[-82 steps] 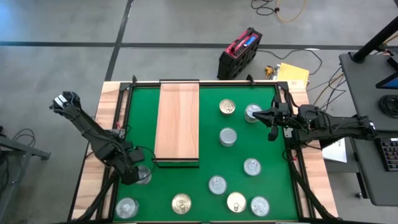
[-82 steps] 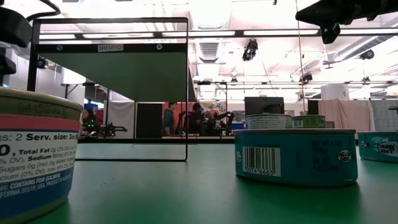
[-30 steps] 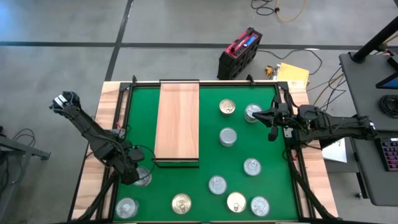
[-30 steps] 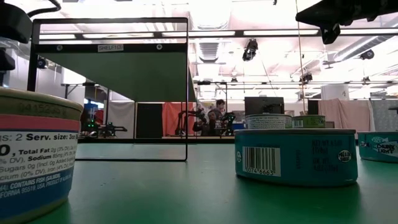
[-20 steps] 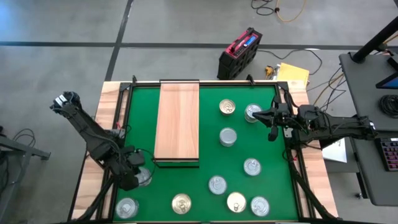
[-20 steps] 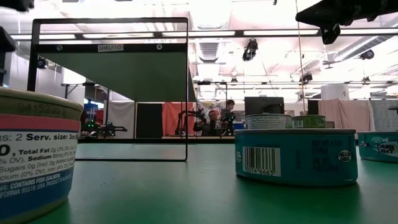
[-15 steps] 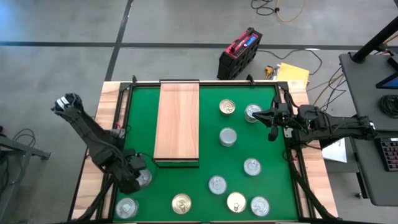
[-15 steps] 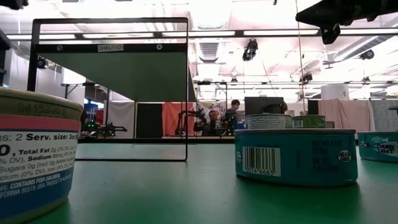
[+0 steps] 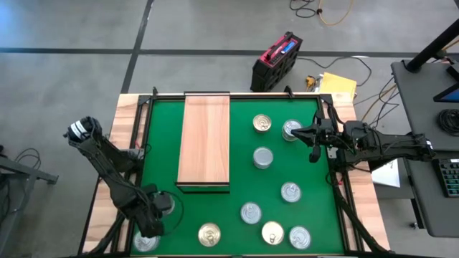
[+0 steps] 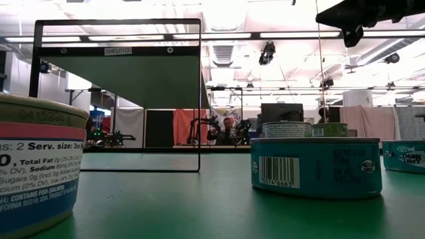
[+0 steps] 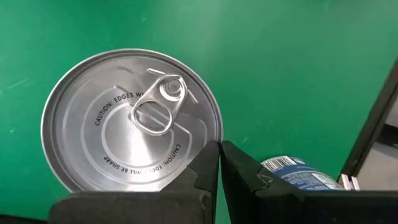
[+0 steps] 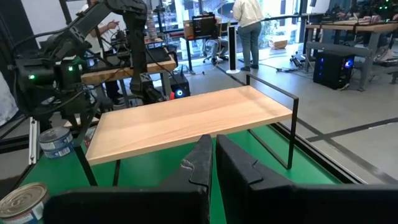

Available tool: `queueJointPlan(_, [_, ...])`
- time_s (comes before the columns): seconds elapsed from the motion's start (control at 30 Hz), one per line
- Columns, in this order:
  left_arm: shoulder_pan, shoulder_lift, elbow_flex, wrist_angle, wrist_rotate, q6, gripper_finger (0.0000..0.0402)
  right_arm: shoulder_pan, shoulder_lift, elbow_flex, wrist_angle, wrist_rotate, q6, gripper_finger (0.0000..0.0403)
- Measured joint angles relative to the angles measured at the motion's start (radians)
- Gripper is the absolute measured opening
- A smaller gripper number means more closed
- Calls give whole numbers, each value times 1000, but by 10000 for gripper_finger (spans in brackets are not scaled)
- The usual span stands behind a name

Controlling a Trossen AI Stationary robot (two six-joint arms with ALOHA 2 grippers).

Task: Stack canned seafood by type on shelf
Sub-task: Put the red tuna can on the shelf

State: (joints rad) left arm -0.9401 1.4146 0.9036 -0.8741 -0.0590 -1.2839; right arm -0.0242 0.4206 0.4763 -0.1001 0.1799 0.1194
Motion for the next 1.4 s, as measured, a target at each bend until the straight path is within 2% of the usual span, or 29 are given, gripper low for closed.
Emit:
queueJointPlan(0.3, [0, 7, -5, -77, -92, -88, 0, 0, 9, 0, 0, 0, 0, 13])
queueJointPlan(0.5, [0, 8, -8, -152, -116, -143, 0, 0, 22, 0, 0, 0, 0, 13])
queueJointPlan(1.13, [-2, 10, -13, -83, -112, -140, 0, 0, 67, -1, 0, 0, 0, 13])
queueJointPlan(1.4, [-2, 23, -22, -7, -111, -140, 0, 0, 67, -2, 0, 0, 0, 13])
